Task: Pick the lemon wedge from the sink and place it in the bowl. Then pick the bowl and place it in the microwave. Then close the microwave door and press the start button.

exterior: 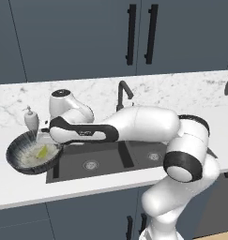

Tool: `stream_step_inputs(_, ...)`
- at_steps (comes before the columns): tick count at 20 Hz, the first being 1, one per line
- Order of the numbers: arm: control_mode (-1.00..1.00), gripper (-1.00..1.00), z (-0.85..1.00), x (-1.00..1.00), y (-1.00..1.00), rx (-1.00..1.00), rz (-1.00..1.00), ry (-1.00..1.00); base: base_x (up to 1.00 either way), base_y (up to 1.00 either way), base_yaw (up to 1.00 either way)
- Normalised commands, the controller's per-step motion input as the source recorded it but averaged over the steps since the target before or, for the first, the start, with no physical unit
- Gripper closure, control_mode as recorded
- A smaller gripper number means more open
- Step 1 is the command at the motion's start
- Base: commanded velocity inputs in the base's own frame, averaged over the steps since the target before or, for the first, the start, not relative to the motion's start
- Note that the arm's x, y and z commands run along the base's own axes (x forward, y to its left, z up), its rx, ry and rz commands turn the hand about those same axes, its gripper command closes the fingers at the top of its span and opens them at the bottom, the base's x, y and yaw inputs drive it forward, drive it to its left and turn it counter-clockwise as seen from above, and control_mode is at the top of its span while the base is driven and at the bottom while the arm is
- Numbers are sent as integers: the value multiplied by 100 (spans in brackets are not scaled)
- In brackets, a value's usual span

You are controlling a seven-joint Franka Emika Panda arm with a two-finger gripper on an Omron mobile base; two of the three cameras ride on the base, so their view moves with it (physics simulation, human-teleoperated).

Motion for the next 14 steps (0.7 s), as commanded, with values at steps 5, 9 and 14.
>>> stream_step_inputs(5, -100, 100, 76, -28, -70, 0, -5, 1, 0, 0, 0)
stream_step_inputs(9, -100, 100, 63, -45, -59, 0, -20, 3, 0, 0, 0)
stream_step_inputs(14, -100, 100, 51, -68, -33, 0, -16, 1, 0, 0, 0)
